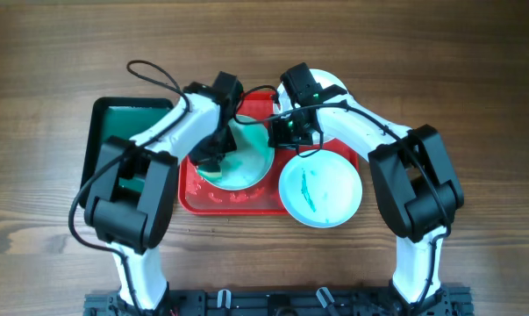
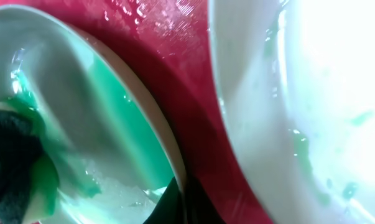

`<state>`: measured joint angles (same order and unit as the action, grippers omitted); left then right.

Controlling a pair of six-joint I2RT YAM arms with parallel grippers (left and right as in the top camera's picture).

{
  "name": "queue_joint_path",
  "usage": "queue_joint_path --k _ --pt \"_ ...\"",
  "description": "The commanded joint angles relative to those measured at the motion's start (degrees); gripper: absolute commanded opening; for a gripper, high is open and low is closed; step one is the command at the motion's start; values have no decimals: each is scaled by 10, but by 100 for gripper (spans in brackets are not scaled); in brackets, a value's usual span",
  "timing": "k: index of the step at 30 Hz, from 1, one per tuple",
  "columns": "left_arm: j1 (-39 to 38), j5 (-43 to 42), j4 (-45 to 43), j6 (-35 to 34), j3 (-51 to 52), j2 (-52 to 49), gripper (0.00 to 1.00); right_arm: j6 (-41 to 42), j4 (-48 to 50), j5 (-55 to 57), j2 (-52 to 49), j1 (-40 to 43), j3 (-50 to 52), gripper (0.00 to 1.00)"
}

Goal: Clean dirty plates on tray and stack at the side
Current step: 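Keep scrubbing the plate in circles with the left-held sponge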

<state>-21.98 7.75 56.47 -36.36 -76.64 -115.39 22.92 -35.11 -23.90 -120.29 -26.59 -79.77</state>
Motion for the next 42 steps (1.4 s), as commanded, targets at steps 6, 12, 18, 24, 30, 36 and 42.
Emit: queue_joint_path --k 6,12,18,24,30,36,42 --pt "-72 -248 -173 223 78 -17 4 11 0 52 -1 6 -3 4" --pt "-86 -195 -241 202 78 -17 4 11 0 52 -1 6 -3 4" --pt "-49 117 -265 -9 77 -17 4 11 -1 52 -1 6 -3 4" --pt "-13 204 -222 -78 77 -17 4 11 -1 52 -1 6 -3 4" --pt "-12 -169 -165 172 77 -17 4 11 -1 52 -1 6 -3 4" --pt "-10 -474 -174 344 77 -17 4 11 -1 49 -1 6 -3 4" --pt "-2 -382 -315 229 77 -17 4 10 -2 48 -1 6 -3 4"
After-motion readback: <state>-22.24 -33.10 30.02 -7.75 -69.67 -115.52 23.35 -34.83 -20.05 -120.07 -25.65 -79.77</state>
